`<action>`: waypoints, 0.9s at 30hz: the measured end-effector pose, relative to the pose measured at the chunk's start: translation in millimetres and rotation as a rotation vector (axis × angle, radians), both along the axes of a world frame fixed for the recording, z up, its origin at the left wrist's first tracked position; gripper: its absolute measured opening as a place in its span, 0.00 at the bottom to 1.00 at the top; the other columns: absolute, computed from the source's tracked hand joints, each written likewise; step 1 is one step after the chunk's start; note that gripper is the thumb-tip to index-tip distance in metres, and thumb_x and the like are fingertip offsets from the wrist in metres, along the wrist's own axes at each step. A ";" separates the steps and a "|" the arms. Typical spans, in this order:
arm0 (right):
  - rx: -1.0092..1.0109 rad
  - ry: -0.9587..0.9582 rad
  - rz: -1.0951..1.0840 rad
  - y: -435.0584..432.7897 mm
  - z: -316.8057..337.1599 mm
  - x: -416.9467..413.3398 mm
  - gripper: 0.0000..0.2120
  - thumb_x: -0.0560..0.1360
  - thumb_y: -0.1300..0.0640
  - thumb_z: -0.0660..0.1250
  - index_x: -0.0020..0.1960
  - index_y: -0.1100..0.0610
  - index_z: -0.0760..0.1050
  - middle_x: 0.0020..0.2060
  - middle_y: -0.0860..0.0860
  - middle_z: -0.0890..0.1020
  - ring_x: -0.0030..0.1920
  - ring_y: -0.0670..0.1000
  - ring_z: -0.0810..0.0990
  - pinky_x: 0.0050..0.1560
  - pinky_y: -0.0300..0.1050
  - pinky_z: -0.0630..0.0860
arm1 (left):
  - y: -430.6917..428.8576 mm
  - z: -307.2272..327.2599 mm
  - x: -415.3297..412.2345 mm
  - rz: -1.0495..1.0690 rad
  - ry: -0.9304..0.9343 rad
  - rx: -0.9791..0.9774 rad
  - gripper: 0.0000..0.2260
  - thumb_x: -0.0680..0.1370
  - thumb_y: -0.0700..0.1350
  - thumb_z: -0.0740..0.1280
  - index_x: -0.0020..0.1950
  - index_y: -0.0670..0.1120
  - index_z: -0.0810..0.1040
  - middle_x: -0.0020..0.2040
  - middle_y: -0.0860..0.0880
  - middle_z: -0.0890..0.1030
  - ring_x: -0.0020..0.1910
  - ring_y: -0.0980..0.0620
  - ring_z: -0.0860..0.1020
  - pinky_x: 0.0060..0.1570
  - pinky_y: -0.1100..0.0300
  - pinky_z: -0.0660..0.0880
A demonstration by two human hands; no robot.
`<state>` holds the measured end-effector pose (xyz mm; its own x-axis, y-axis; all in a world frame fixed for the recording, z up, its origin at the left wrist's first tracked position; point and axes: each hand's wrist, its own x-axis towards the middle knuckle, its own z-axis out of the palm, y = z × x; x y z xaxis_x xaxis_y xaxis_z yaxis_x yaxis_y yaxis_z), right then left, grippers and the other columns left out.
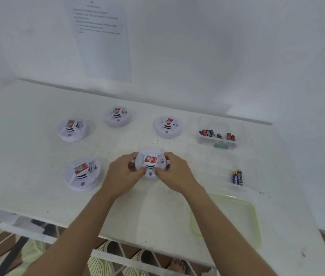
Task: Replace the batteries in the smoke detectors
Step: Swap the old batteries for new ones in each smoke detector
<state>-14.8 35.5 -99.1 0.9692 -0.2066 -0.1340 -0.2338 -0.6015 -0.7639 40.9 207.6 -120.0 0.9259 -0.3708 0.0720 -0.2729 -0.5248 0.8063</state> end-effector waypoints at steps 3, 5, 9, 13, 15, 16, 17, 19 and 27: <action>-0.017 0.010 0.003 0.1 -0.6 2.2 0.14 0.76 0.55 0.70 0.60 0.58 0.76 0.53 0.53 0.81 0.54 0.53 0.79 0.54 0.48 0.78 | 0.5 -3.2 2.5 -0.002 -0.009 0.038 0.15 0.75 0.48 0.72 0.62 0.56 0.78 0.49 0.61 0.77 0.47 0.64 0.77 0.45 0.72 0.72; -0.015 0.034 0.022 -1.3 0.9 3.4 0.15 0.76 0.55 0.70 0.61 0.59 0.75 0.54 0.53 0.81 0.54 0.54 0.79 0.53 0.47 0.77 | 1.8 -3.7 6.3 -0.010 0.009 0.086 0.18 0.76 0.49 0.71 0.65 0.52 0.78 0.53 0.55 0.79 0.47 0.62 0.78 0.51 0.63 0.77; -0.007 0.047 0.034 -6.8 5.7 9.9 0.25 0.79 0.50 0.68 0.72 0.58 0.69 0.64 0.53 0.76 0.62 0.55 0.76 0.60 0.48 0.73 | 0.3 -2.1 22.7 0.074 0.035 0.088 0.26 0.77 0.53 0.70 0.74 0.48 0.70 0.68 0.50 0.75 0.56 0.53 0.75 0.56 0.57 0.72; -0.055 0.012 0.021 -19.2 10.7 32.3 0.29 0.80 0.48 0.65 0.78 0.52 0.62 0.74 0.53 0.69 0.73 0.55 0.68 0.71 0.54 0.68 | -9.9 2.4 58.0 0.186 -0.050 0.072 0.21 0.80 0.54 0.65 0.70 0.46 0.74 0.69 0.46 0.75 0.68 0.45 0.72 0.68 0.48 0.68; -0.110 0.005 0.016 -26.5 15.6 49.3 0.30 0.79 0.50 0.65 0.78 0.53 0.62 0.75 0.53 0.67 0.75 0.56 0.65 0.72 0.55 0.65 | -16.0 -0.1 77.3 0.178 -0.120 0.184 0.23 0.79 0.55 0.60 0.69 0.45 0.75 0.69 0.43 0.75 0.69 0.40 0.70 0.67 0.45 0.67; -0.136 0.002 0.016 -29.8 18.6 58.1 0.30 0.79 0.51 0.65 0.78 0.53 0.62 0.75 0.54 0.67 0.75 0.57 0.64 0.72 0.54 0.65 | -18.5 -3.7 85.1 0.148 -0.160 0.266 0.24 0.78 0.55 0.58 0.69 0.44 0.75 0.69 0.42 0.75 0.69 0.39 0.70 0.66 0.43 0.67; -0.158 0.000 0.019 -32.7 21.5 66.9 0.30 0.79 0.52 0.65 0.78 0.53 0.62 0.75 0.54 0.67 0.74 0.58 0.64 0.71 0.54 0.64 | -21.5 -6.7 91.3 0.118 -0.192 0.347 0.24 0.78 0.54 0.57 0.70 0.43 0.74 0.69 0.41 0.75 0.69 0.38 0.70 0.65 0.42 0.67; -0.200 -0.007 0.031 -38.3 24.3 83.7 0.29 0.78 0.54 0.65 0.78 0.53 0.62 0.75 0.55 0.66 0.74 0.60 0.62 0.70 0.54 0.63 | -26.5 -11.5 100.5 0.075 -0.219 0.457 0.22 0.80 0.51 0.60 0.71 0.42 0.72 0.70 0.40 0.73 0.69 0.37 0.69 0.65 0.41 0.67; -0.408 0.082 0.062 -57.0 12.2 137.8 0.36 0.77 0.51 0.66 0.81 0.49 0.54 0.80 0.58 0.51 0.80 0.61 0.48 0.75 0.62 0.56 | -30.3 -27.0 105.6 0.071 -0.304 0.546 0.27 0.74 0.57 0.54 0.63 0.42 0.79 0.63 0.42 0.79 0.61 0.38 0.77 0.59 0.43 0.72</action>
<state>123.1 -21.5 -86.9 0.9710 -0.2000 -0.1309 -0.2377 -0.8656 -0.4408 146.5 177.3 -147.0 0.9176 -0.3666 0.1534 -0.3969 -0.8644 0.3086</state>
